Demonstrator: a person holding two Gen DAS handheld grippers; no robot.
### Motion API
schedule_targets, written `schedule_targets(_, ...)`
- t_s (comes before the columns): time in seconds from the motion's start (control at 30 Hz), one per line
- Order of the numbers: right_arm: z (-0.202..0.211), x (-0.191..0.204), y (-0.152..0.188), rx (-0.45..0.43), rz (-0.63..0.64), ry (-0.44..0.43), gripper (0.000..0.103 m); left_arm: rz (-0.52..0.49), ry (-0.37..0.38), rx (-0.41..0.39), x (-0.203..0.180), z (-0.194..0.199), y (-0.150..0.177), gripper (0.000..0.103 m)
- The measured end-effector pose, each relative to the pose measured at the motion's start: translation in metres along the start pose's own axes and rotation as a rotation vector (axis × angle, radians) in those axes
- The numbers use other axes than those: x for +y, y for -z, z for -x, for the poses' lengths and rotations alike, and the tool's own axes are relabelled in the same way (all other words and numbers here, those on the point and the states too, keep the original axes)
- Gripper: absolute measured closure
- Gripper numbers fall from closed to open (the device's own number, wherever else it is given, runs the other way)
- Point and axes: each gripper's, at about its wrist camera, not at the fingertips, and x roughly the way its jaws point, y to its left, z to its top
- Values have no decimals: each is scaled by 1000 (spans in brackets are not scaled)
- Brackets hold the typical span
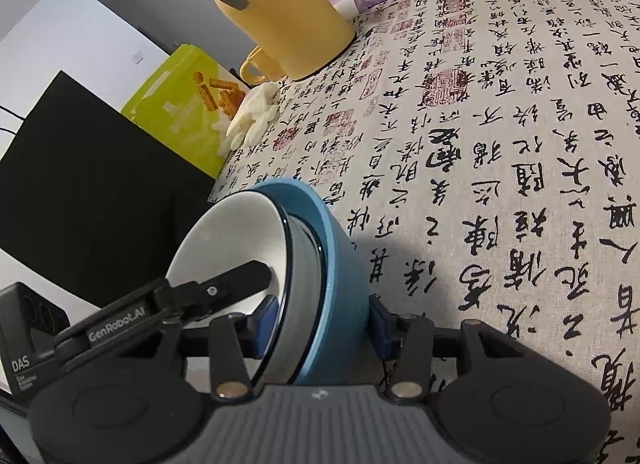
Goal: Organize plates and bowls
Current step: 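Close both grippers on the rim of the blue bowl stack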
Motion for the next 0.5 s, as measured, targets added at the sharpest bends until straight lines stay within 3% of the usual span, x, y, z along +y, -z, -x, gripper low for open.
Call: schedule_targets(0.5,6,-10,2,6,-44,-22,60,58,23,4,1,-3,2,42)
